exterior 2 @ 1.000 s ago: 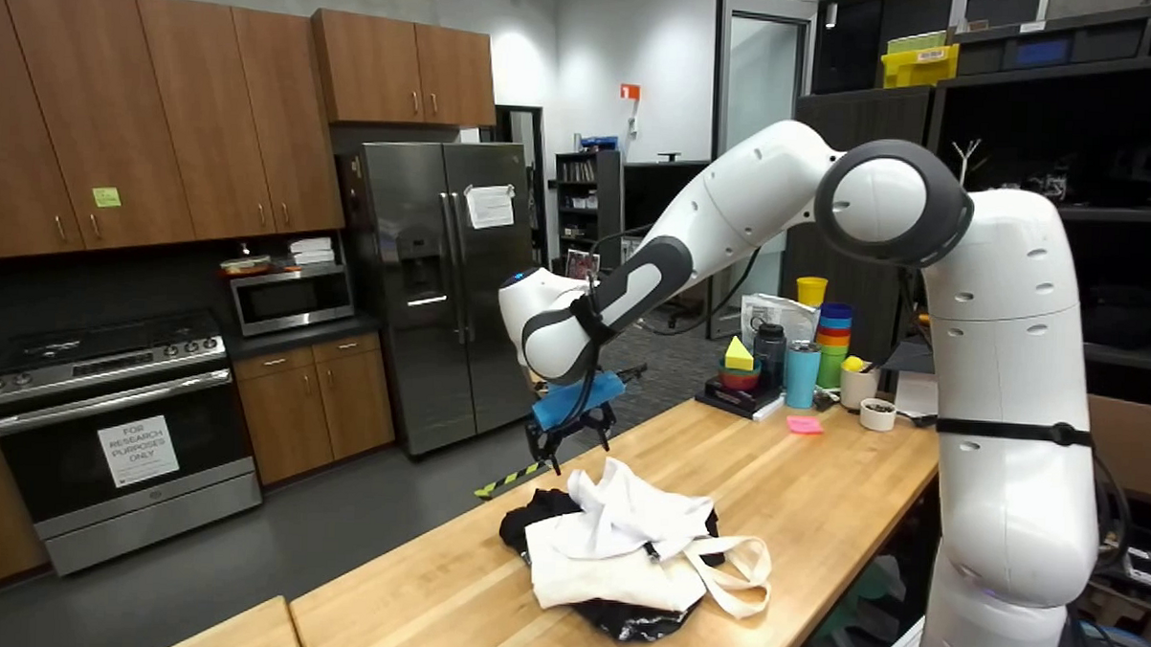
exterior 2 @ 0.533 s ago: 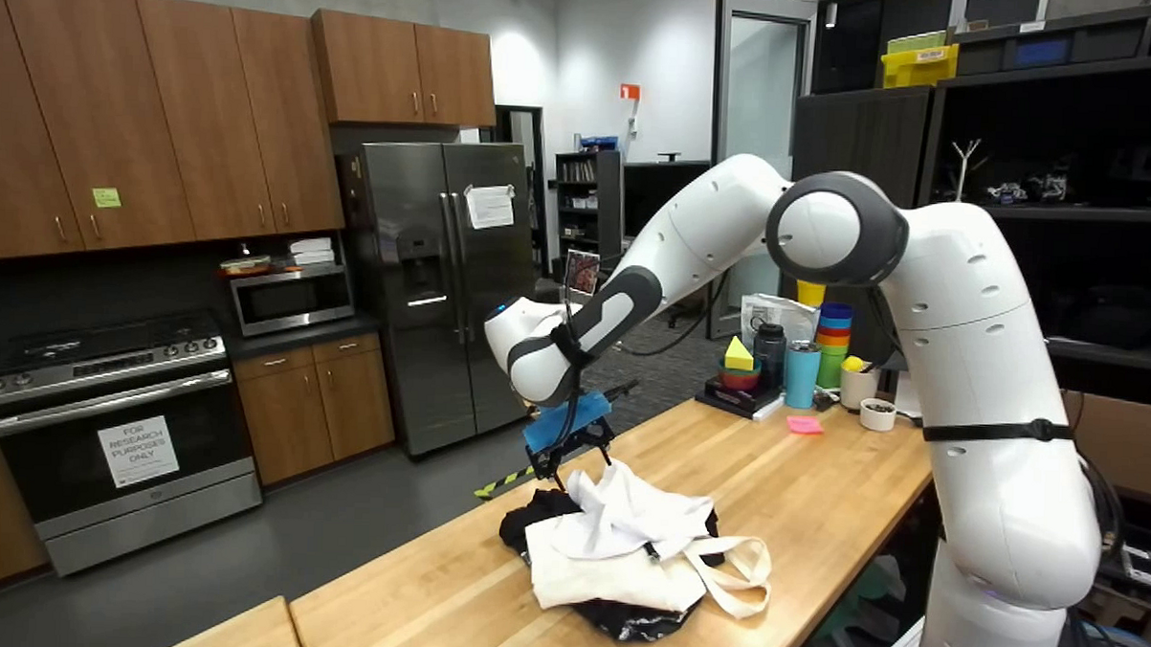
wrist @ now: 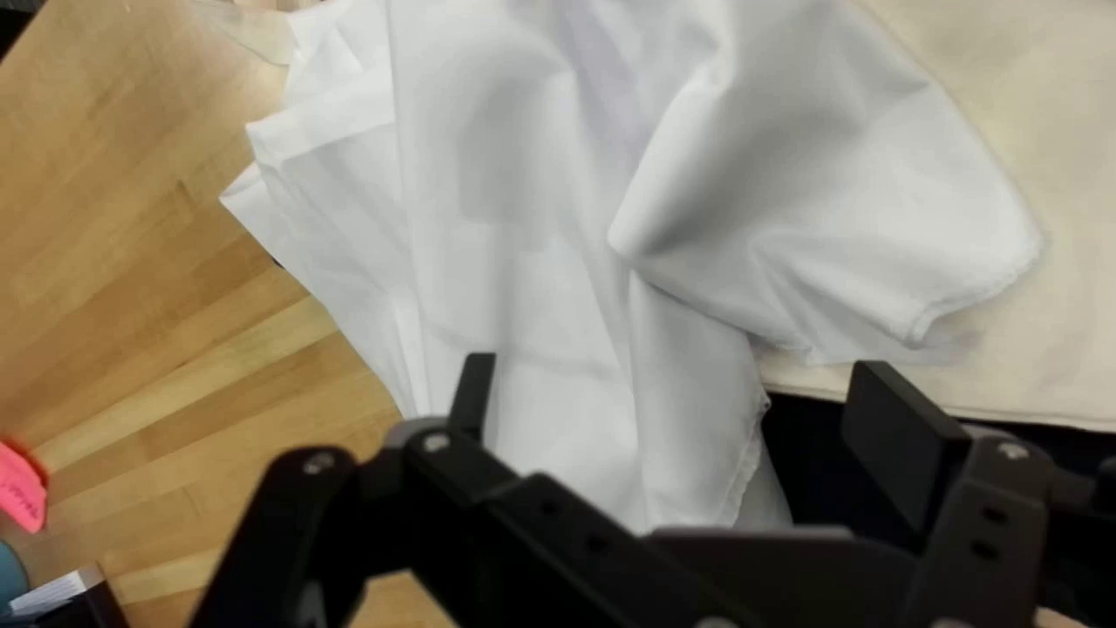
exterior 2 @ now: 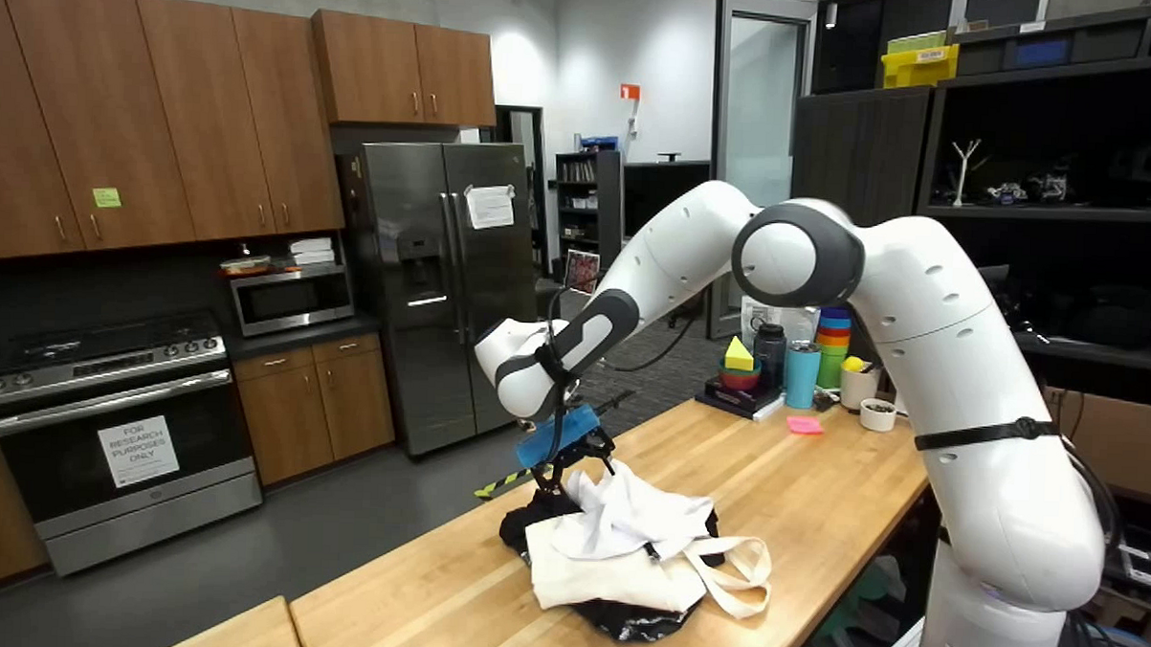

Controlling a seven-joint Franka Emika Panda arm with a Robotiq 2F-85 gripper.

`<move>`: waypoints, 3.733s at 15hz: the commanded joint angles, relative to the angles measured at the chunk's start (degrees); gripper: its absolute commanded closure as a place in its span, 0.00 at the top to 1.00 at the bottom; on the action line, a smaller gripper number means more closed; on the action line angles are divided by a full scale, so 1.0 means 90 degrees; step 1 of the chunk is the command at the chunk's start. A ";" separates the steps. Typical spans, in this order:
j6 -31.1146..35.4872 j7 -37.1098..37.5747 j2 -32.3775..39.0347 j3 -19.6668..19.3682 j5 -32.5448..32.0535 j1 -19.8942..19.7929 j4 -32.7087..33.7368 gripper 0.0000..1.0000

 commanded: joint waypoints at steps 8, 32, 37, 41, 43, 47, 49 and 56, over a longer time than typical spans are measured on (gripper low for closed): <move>-0.1136 0.0381 0.0789 -0.0236 0.0010 0.0180 0.1031 1.00; -0.1983 0.0340 0.1615 -0.0324 0.0078 0.0354 0.2166 0.08; -0.1532 0.0334 0.1126 -0.0253 0.0068 0.0384 0.1873 0.00; -0.0839 0.0193 0.0653 -0.0097 0.0112 0.0398 0.1555 0.00; -0.0426 0.0159 0.0312 -0.0011 0.0093 0.0437 0.1238 0.00; 0.0132 0.0132 -0.0383 0.0155 0.0037 0.0551 0.0642 0.00; 0.0128 0.0164 -0.0758 0.0225 -0.0090 0.0651 0.0392 0.00; -0.0126 0.0283 -0.1889 0.0587 -0.0485 0.0814 -0.0177 0.00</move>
